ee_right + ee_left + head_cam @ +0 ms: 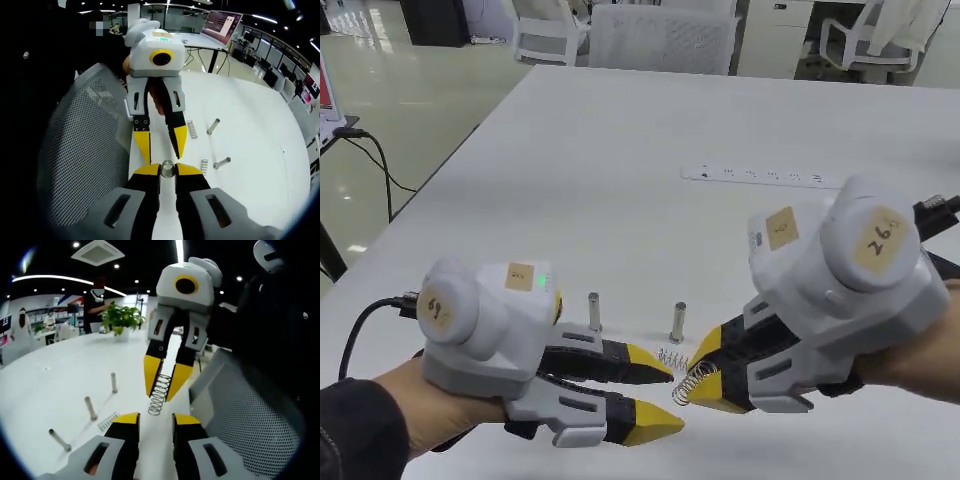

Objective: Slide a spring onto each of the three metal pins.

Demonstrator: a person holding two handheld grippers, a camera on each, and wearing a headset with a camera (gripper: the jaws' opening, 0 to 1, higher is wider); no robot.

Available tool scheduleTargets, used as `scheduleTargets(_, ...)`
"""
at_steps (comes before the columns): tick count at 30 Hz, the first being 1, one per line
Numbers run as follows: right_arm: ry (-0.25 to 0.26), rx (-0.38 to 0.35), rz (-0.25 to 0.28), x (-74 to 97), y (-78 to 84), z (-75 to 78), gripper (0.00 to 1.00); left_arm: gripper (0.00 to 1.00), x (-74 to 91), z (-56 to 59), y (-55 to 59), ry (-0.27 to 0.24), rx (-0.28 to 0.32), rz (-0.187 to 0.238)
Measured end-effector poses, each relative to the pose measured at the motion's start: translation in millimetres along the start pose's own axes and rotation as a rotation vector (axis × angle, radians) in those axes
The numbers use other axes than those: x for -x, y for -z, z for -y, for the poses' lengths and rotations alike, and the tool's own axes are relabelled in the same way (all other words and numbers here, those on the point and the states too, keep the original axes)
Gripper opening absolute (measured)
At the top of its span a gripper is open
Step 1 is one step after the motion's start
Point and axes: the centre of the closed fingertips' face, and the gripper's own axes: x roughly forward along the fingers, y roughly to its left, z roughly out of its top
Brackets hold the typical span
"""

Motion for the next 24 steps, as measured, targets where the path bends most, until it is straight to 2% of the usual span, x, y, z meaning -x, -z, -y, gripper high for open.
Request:
scheduleTargets(10,0.032,-0.033,-0.026,11.5,15.2,12.3,0.08,0.25,4.5,-4.4,2.5,-0.017,0.035,0.01)
scheduleTargets(19,0.061,-0.053,-0.055,22.3,27.1,22.9,0.08,0.3,12.5,-12.6,6.3,-0.051,0.073,0.02)
scheduleTargets(24,0.082,-0.066,-0.075,31.4,35.5,30.4,0.08,0.31,17.8,-17.6,4.4,-0.075,0.087,0.039)
